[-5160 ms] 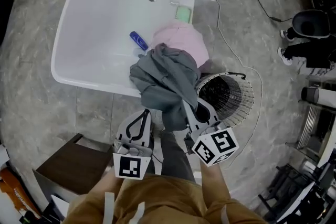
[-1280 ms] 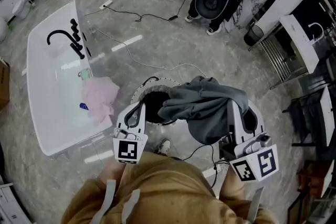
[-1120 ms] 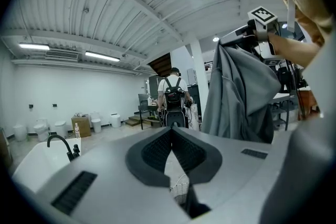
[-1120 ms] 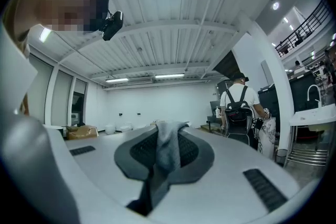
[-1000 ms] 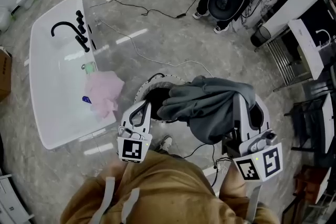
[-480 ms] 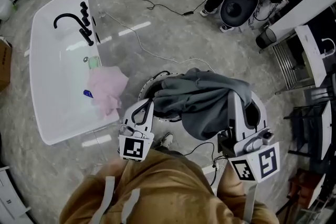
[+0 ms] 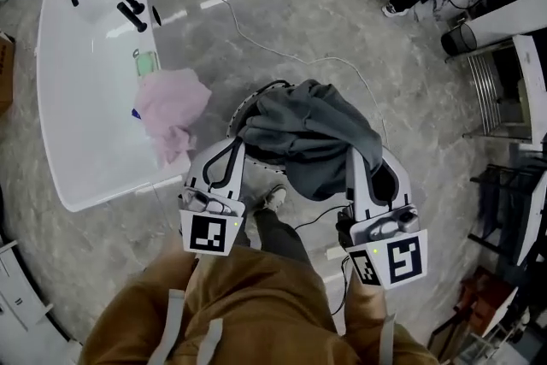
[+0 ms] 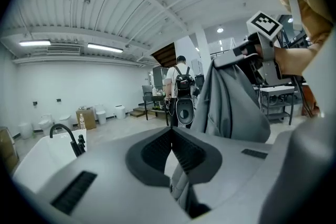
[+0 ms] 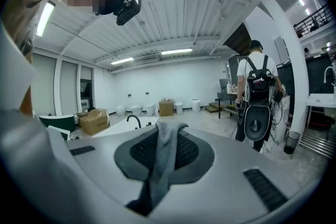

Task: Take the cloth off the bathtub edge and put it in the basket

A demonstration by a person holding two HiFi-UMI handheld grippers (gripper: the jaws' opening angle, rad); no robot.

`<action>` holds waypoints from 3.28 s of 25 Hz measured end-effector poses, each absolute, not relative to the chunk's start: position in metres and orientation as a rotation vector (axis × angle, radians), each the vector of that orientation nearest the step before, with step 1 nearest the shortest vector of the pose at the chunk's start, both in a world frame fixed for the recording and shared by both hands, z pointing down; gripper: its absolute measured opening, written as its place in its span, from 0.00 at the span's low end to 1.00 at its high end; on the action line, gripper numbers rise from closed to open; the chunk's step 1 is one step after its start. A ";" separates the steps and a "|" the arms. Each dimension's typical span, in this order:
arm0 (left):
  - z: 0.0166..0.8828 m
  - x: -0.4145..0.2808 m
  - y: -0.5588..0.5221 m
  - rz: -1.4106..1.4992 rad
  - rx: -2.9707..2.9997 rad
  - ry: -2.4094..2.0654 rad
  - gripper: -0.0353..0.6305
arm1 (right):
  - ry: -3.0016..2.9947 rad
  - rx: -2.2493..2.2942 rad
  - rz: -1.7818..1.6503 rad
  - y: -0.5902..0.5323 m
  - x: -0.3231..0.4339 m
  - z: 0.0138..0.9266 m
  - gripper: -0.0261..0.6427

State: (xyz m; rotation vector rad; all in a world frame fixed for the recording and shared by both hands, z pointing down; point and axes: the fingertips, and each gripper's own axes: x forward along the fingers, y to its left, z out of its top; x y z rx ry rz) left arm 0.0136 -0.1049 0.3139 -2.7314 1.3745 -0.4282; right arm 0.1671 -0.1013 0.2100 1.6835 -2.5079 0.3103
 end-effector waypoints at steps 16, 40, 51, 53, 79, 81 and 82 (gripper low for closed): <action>0.513 0.011 -0.151 -0.554 -2.742 1.485 0.06 | -2.313 1.577 0.474 -0.130 0.164 0.491 0.09; 0.724 0.023 -0.172 -0.571 -2.763 1.528 0.06 | -2.148 1.455 0.537 -0.145 0.169 0.780 0.10; 0.757 0.037 -0.169 -0.584 -2.783 1.513 0.06 | -1.976 1.284 0.709 -0.120 0.191 0.854 0.33; 0.753 0.040 -0.168 -0.591 -2.785 1.499 0.06 | -1.956 1.270 0.680 -0.117 0.195 0.850 0.36; 0.556 0.046 -0.138 -0.523 -2.757 1.514 0.06 | -2.026 1.442 0.517 -0.101 0.206 0.615 0.05; 0.532 0.047 -0.135 -0.514 -2.748 1.499 0.06 | -2.036 1.480 0.514 -0.099 0.209 0.587 0.05; 0.520 0.047 -0.133 -0.511 -2.742 1.490 0.06 | -2.039 1.499 0.514 -0.098 0.212 0.573 0.05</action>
